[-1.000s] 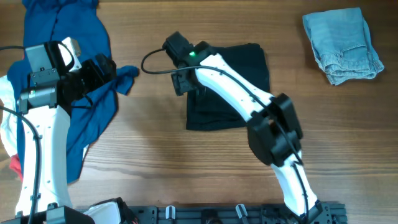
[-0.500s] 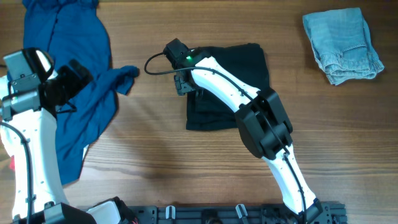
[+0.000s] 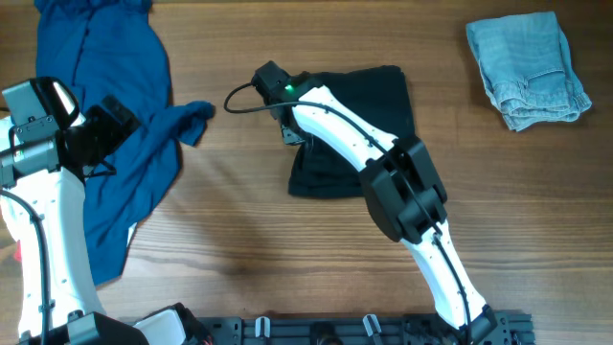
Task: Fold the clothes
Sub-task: 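Carry the folded shorts with the right gripper onto the grey denim shorts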
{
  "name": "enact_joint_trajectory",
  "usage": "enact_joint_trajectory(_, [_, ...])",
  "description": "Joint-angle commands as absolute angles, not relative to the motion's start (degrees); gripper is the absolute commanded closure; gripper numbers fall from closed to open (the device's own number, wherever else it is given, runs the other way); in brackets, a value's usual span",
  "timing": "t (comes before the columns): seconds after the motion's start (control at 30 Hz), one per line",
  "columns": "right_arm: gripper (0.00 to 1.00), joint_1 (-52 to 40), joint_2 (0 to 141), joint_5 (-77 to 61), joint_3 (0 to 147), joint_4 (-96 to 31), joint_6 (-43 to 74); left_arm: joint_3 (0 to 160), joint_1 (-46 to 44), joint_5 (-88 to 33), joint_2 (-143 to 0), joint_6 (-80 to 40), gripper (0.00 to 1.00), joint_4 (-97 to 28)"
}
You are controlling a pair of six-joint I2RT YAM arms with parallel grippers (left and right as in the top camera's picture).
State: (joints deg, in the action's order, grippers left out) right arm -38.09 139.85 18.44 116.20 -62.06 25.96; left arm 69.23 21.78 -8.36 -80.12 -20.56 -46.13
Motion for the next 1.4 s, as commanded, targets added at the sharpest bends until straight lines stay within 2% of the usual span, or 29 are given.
enact_joint_trajectory(0.0, [0.96, -33.80, 140.97, 14.48, 114.96, -66.54, 27.62, 69.34, 22.02, -7.84, -79.50, -21.47, 0.00, -46.13])
enact_joint_trajectory(0.3, [0.96, -23.38, 113.56, 10.22, 115.24, -66.92, 20.95, 69.34, 22.02, -7.84, -79.53, -21.50, 0.00, -46.13])
enact_joint_trajectory(0.6, [0.96, -12.84, 101.16, 10.22, 115.24, -64.49, 19.14, 69.34, 22.02, -7.84, -80.05, -21.50, 0.00, -46.00])
enact_joint_trajectory(0.67, [0.96, -10.48, 100.71, 10.17, 115.24, -62.41, 19.88, 69.34, 22.02, -7.84, -80.53, -21.50, 0.00, -46.00])
enact_joint_trajectory(0.87, [0.96, -1.30, 100.71, 8.69, 115.22, -55.33, 43.13, 69.34, 22.02, -7.86, -82.67, -21.52, 0.00, -46.00])
enact_joint_trajectory(0.9, [0.96, 1.80, 100.73, 8.64, 115.11, -51.16, 46.92, 69.34, 22.02, -7.86, -83.42, -21.52, 0.00, -45.89])
enact_joint_trajectory(1.0, [0.96, 5.65, 101.75, 8.38, 115.02, -42.65, 46.92, 69.34, 22.02, -7.86, -84.38, -21.52, 0.00, -45.47])
enact_joint_trajectory(1.37, [0.96, 15.70, 117.80, -10.50, 114.83, -11.16, 52.21, 69.34, 21.98, -8.05, -87.00, -21.71, 0.00, -42.17])
